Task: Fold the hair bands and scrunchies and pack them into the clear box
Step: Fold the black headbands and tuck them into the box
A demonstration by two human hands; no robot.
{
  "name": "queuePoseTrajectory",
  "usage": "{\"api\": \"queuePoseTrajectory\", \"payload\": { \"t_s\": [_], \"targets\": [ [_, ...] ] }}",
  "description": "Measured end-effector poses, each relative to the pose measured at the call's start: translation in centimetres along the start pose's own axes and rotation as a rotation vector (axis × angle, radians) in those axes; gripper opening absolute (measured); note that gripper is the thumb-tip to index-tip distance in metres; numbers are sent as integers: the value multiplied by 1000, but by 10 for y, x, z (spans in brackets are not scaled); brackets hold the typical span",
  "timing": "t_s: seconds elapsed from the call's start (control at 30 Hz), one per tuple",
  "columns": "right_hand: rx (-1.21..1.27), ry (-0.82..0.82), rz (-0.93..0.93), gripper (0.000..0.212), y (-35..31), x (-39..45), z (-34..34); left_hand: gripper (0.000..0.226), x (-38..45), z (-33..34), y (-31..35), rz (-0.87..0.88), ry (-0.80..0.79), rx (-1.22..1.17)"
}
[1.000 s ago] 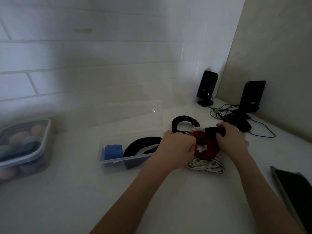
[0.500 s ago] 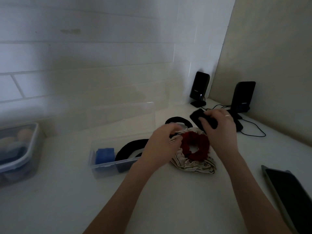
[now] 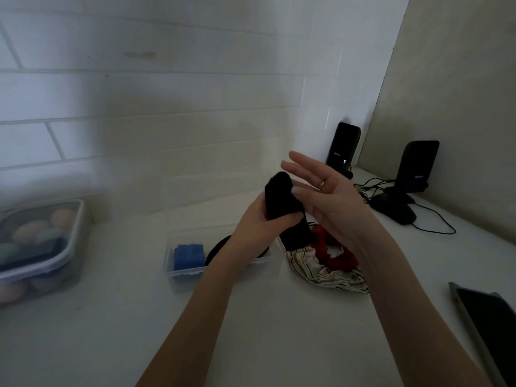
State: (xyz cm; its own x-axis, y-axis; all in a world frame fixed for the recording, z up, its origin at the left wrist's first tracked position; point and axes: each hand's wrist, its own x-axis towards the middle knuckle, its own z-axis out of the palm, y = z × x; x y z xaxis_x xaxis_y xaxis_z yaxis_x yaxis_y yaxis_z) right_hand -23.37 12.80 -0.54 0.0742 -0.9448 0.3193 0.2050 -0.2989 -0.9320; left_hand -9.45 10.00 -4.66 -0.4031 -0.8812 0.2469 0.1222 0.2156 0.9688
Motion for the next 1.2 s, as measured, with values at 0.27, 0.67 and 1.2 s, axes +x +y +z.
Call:
{"api": "queuePoseTrajectory", "payload": {
  "t_s": [0.27,0.67,1.2],
  "targets": [
    [-325,166,85,36,15,6,14,28,2,-4,0,-245,-84,-148],
    [-420,258,-126,7,15,3,7,23,0,-8,1,-153,-5,-118],
    [-668,93,-358,19,32,-18,16,20,6,-14,1,-165,227,-185]
  ]
}}
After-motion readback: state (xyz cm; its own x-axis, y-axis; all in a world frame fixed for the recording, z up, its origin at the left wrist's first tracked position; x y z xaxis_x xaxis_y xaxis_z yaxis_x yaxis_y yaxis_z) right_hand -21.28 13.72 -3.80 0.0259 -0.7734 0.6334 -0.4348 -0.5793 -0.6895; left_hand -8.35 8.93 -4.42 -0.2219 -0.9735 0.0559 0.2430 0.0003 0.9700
